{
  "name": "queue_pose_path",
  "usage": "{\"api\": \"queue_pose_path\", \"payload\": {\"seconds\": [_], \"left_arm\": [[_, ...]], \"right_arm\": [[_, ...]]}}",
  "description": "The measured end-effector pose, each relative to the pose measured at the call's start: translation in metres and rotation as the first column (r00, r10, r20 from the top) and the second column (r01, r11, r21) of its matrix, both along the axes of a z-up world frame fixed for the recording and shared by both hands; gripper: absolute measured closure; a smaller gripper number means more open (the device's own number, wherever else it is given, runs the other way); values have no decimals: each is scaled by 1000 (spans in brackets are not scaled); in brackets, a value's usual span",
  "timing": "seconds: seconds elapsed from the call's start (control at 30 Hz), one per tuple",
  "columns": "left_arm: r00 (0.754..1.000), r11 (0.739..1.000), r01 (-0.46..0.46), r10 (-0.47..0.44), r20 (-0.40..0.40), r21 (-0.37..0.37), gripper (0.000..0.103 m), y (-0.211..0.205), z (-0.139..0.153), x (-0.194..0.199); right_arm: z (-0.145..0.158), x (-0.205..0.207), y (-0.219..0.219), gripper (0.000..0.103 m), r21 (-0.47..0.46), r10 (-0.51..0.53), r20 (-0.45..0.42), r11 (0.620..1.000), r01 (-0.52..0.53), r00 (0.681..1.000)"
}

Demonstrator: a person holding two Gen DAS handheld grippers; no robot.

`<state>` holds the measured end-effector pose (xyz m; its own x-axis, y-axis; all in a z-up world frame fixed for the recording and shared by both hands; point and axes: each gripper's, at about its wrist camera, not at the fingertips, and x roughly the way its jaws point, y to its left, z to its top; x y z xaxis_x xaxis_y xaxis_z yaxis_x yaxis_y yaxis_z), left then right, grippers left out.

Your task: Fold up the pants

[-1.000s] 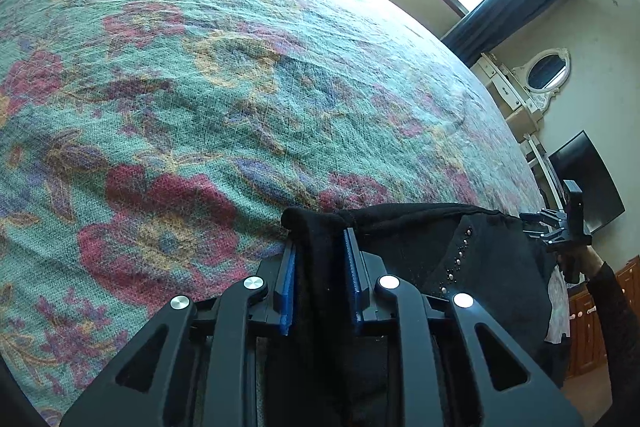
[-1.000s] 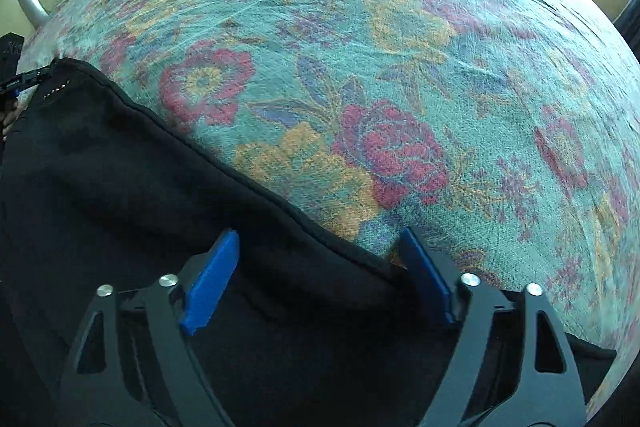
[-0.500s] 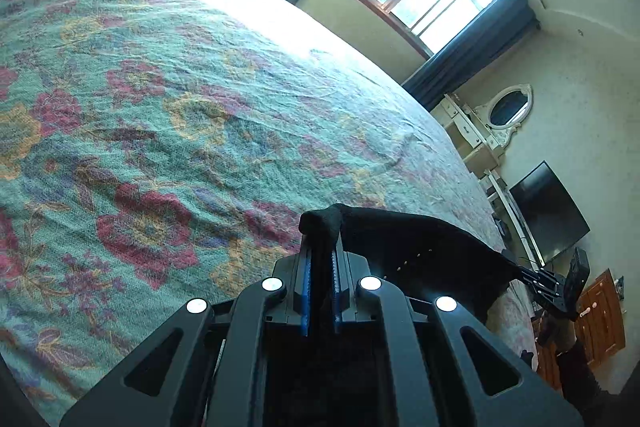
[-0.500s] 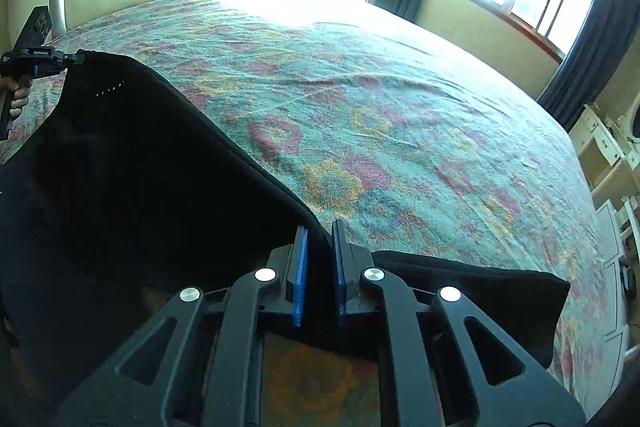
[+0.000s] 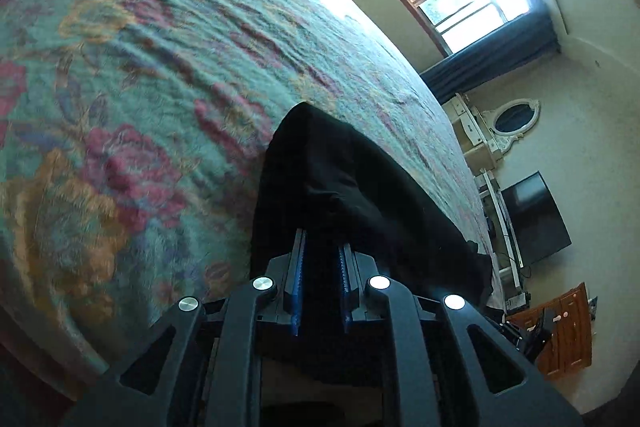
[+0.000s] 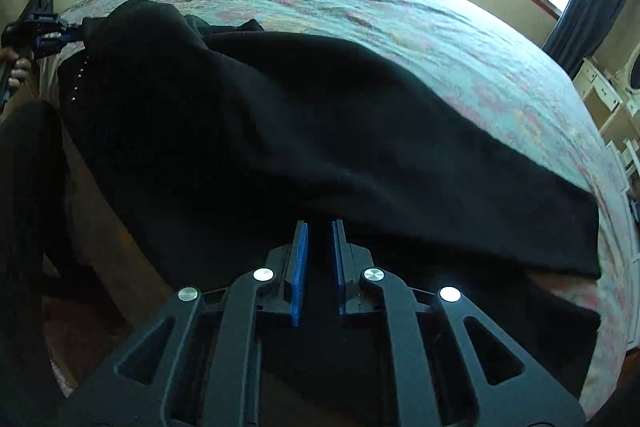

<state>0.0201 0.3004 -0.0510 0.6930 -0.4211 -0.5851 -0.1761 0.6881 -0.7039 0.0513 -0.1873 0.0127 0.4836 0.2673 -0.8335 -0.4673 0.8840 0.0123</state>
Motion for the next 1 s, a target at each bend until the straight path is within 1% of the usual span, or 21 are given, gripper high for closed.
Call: {"api": "queue_pose_path", "payload": {"seconds": [0.03,0.07,0.1,0.13,0.17,0.2,0.23,0.27,0.33,0.37,0.4,0.5,0.63,0.67,0.7,0.77,0.8,0.87,0.93,0.97,1.0], "left_arm": [[999,999,-31,31,-12,-12,88,4,-4,-11],[997,997,-71,70,-17,-25,82,8,-6,-21],[994,994,-104,103,-22,-47,70,10,-6,-30],[992,989,-129,129,-14,-73,65,10,-4,-39],[989,984,-146,147,6,-98,58,8,0,-45],[987,981,-154,158,24,-117,52,3,5,-49],[985,979,-161,167,35,-128,50,-3,9,-51],[985,976,-161,169,45,-147,50,-10,12,-49],[986,969,-156,165,36,-193,50,-22,10,-41],[987,963,-153,162,24,-220,50,-27,7,-34],[987,958,-153,160,12,-241,50,-31,3,-27],[979,947,-202,200,-35,-250,50,-39,-8,-10],[960,923,-278,262,-95,-265,50,-40,-24,4],[956,917,-294,276,-103,-270,53,-41,-26,3],[954,914,-299,282,-101,-272,65,-42,-27,4],[949,918,-313,293,-117,-242,77,-44,-27,7],[945,911,-326,306,-115,-252,82,-45,-28,6],[935,888,-356,335,-120,-291,88,-41,-31,1],[925,865,-379,363,-110,-329,90,-37,-27,-5],[923,858,-381,371,-98,-344,90,-37,-24,-8],[925,857,-376,372,-81,-352,90,-38,-20,-10]], "right_arm": [[2,0,-5,60,80,-40,-32,996,43,999],[6,-1,-13,40,172,-91,-57,980,100,994],[7,-2,-21,32,267,-141,-90,950,160,986],[7,-3,-28,31,363,-177,-142,906,218,974],[3,-2,-35,31,451,-203,-204,849,276,958],[-2,-1,-41,31,517,-232,-257,787,336,938],[-8,0,-46,31,568,-256,-302,725,389,918],[-15,3,-50,31,604,-271,-349,667,436,897],[-29,4,-51,31,640,-295,-426,570,515,855],[-34,4,-50,31,655,-301,-445,533,536,843],[-35,4,-49,31,657,-316,-447,520,547,837],[-32,6,-41,30,665,-338,-423,515,542,841],[-33,5,-47,29,676,-359,-435,475,563,825],[-33,5,-48,26,682,-362,-437,463,566,823],[-34,4,-49,25,686,-364,-437,455,567,822],[-36,4,-50,25,687,-370,-442,446,573,817],[-35,0,-50,25,688,-376,-445,437,579,813],[-35,0,-50,25,687,-389,-456,417,595,800],[-36,-3,-53,24,682,-400,-476,394,616,783],[-38,-4,-54,24,682,-404,-491,373,629,772],[-41,-3,-53,24,684,-402,-505,354,638,764]]}}
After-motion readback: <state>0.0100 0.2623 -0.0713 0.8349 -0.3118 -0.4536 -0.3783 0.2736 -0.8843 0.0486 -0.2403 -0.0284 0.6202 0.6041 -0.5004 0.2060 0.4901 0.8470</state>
